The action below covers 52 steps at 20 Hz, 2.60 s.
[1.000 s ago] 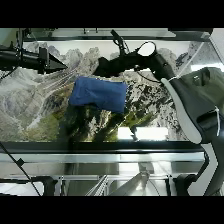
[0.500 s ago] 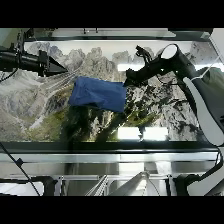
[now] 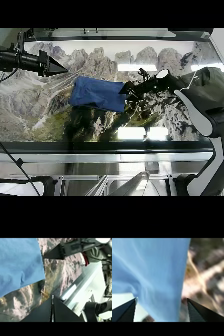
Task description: Fold the shirts.
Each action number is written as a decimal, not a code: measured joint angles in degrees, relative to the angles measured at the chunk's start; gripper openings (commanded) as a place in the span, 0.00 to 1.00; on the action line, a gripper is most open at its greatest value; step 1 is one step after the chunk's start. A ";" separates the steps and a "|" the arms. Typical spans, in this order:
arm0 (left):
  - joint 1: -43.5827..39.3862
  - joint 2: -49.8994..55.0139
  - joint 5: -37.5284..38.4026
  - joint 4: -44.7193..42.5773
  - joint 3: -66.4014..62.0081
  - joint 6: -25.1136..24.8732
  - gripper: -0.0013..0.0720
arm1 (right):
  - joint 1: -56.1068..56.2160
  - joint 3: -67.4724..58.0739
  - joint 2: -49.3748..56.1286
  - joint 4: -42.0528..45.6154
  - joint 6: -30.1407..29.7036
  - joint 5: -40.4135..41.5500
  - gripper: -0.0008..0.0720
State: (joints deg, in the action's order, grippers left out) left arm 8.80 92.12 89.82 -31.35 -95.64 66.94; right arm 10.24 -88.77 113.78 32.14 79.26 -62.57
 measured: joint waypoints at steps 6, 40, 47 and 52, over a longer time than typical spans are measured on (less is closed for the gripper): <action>0.00 0.00 0.07 0.00 0.00 -0.37 0.02 | 2.67 0.20 3.58 -11.87 -7.41 2.60 0.04; -3.80 0.00 -2.62 -0.11 0.00 3.50 0.02 | -40.41 -32.24 -16.37 -5.07 -13.84 1.29 0.04; -5.18 0.00 -4.79 -0.52 0.00 3.06 0.02 | -51.06 -26.97 -16.33 -1.14 -9.90 -15.39 0.04; -6.23 0.00 -4.52 -0.57 0.02 2.93 0.02 | -53.57 -18.73 -24.09 16.13 -3.39 -21.79 0.04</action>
State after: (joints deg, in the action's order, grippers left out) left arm 2.57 92.12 85.30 -31.92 -95.61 69.87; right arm -43.33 -107.50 89.69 48.27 75.88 -84.36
